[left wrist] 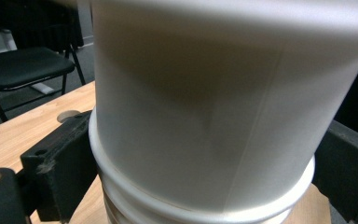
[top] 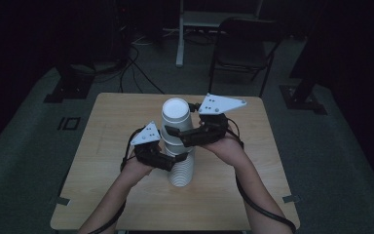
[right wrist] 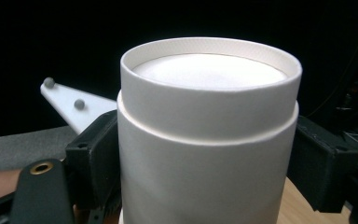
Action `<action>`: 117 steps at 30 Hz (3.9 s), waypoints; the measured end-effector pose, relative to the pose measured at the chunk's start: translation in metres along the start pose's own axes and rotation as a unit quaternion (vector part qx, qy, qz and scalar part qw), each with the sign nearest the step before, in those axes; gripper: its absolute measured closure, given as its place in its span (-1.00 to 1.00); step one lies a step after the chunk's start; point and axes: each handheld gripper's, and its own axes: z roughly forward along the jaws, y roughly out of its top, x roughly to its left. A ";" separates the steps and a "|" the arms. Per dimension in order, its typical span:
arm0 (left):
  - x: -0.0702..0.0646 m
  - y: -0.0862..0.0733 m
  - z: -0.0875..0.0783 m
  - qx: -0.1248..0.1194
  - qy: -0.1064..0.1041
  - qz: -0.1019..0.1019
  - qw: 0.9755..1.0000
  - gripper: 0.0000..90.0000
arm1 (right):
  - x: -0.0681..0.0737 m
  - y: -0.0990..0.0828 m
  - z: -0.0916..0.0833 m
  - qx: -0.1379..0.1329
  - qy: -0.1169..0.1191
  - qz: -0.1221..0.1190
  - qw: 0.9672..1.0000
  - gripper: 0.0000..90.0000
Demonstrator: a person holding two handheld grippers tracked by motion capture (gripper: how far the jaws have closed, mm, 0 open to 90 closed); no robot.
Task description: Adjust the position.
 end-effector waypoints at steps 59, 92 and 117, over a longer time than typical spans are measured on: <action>0.002 -0.001 0.000 -0.003 -0.006 0.003 1.000 -0.90 | -0.029 -0.033 -0.108 -0.019 -0.109 0.038 0.993 -0.57; -0.005 -0.037 -0.045 -0.022 0.070 -0.035 0.997 -0.99 | -0.041 -0.117 -0.143 0.009 -0.155 0.095 0.983 -0.57; -0.070 -0.066 -0.034 0.013 0.003 -0.010 1.000 -0.99 | -0.034 -0.129 -0.153 0.009 -0.156 0.101 0.983 -0.57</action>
